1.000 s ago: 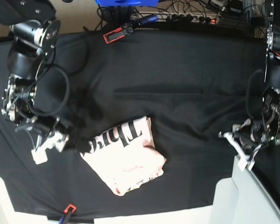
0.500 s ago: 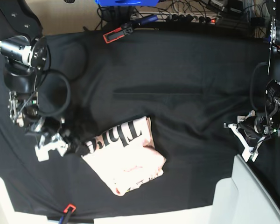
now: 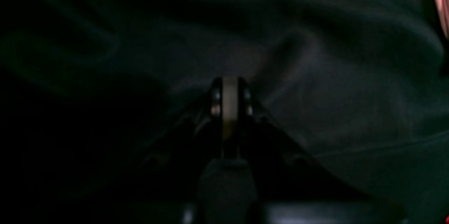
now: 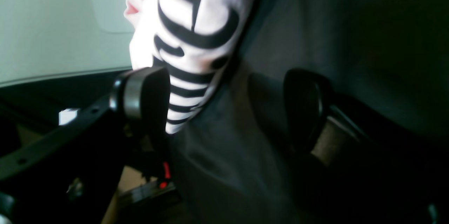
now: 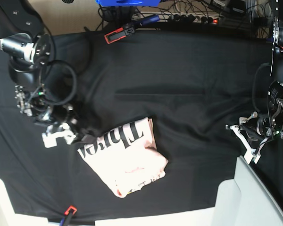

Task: Fold the T-shirt properly
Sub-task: 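Release the shirt and lift both grippers away from it, then grasp the 'Three' printed edge with the right gripper and lift it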

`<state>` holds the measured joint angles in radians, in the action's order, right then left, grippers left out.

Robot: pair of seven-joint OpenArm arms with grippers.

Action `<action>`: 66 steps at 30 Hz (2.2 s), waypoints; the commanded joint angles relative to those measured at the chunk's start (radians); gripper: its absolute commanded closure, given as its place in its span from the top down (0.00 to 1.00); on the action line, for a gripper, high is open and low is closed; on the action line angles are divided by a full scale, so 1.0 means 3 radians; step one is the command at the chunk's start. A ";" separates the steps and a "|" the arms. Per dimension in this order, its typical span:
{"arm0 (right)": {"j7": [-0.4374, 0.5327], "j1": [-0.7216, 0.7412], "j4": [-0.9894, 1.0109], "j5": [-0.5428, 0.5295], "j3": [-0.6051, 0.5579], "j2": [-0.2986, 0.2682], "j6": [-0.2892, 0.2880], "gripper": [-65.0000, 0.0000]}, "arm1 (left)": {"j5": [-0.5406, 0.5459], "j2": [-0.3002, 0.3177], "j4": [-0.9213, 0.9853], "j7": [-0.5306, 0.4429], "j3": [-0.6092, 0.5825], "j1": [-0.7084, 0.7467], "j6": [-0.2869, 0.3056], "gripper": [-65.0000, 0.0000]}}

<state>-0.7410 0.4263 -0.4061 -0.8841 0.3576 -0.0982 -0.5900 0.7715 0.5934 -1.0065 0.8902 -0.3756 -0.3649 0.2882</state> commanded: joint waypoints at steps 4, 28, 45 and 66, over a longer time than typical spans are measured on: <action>0.0007 0.0121 -0.0040 -0.0068 -0.0238 0.0059 -0.0061 0.74 | 0.0034 0.0065 -0.0059 -0.0039 0.0027 -0.0075 -0.0002 0.00; 0.0130 0.0198 -0.0040 -0.0073 -0.0796 0.0529 0.0189 0.74 | 0.0034 0.0070 -0.0064 -0.0034 0.0027 -0.0075 -0.0002 0.00; 0.0018 0.0182 -0.0040 -0.0083 -0.0770 0.0545 0.0199 0.00 | 0.0034 0.0065 -0.0059 -0.0034 0.0027 -0.0085 -0.0002 0.00; -0.0248 -0.0636 -0.0541 -0.0927 -0.0791 0.0622 0.0501 0.01 | 0.0029 0.0045 -0.0054 -0.0044 0.0027 -0.0106 -0.0002 0.00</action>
<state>-0.7990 0.2382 -0.5720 -1.1908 0.1238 0.0887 -0.4671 0.7746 0.5873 -1.0077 0.8902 -0.3756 -0.3687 0.2886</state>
